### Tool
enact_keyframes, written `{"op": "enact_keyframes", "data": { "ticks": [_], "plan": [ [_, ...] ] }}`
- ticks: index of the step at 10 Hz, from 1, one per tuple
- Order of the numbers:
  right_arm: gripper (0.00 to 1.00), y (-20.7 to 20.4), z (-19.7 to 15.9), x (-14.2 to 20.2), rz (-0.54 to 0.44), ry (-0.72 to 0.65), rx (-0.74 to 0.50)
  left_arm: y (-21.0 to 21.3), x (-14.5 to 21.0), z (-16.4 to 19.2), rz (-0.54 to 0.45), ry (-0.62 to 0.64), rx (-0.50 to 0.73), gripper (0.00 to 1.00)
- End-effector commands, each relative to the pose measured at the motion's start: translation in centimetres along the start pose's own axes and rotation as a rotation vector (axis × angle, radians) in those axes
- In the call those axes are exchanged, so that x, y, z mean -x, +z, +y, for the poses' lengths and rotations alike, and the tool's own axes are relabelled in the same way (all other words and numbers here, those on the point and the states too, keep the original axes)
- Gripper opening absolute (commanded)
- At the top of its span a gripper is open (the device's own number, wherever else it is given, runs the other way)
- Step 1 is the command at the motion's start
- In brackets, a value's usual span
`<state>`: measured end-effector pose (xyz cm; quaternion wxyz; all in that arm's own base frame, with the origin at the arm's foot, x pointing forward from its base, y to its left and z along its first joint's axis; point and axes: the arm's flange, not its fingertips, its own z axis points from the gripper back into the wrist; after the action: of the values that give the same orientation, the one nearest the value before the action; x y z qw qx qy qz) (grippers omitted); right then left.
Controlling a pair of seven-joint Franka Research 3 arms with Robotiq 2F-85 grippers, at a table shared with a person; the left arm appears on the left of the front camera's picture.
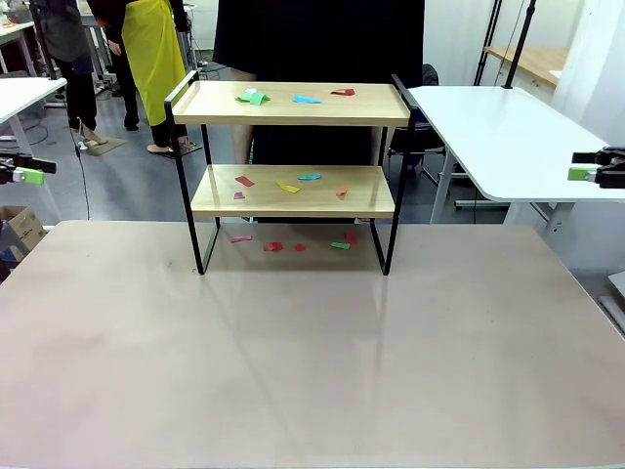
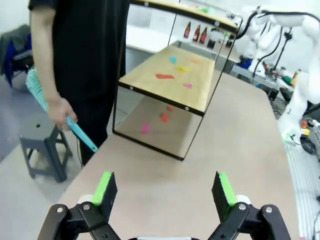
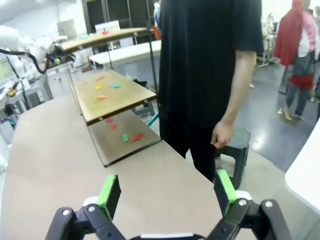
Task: Clean the shelf.
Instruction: Pick up the Duster handed by the human.
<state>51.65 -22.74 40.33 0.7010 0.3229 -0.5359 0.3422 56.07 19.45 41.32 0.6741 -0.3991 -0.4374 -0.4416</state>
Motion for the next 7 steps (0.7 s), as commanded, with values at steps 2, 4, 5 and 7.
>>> {"op": "enact_keyframes", "data": {
  "ticks": [2, 4, 5, 7],
  "plan": [
    [1.0, 0.7, -2.4, -1.1, -0.012, 0.062, 0.032, 0.0, 0.8, 1.9, -0.087, -0.059, 0.047, 1.0],
    [1.0, 0.6, -2.4, -0.8, -0.017, 0.064, 0.03, 0.0, 1.3, 2.5, -0.114, -0.058, 0.058, 1.0],
    [1.0, 0.5, -2.5, -0.7, -0.022, 0.067, 0.029, 0.0, 1.6, 2.8, -0.125, -0.06, 0.069, 1.0],
    [1.0, 0.5, -2.5, -0.7, -0.024, 0.077, 0.034, -0.1, 1.9, 3.2, -0.136, -0.072, 0.064, 1.0]
  ]
}}
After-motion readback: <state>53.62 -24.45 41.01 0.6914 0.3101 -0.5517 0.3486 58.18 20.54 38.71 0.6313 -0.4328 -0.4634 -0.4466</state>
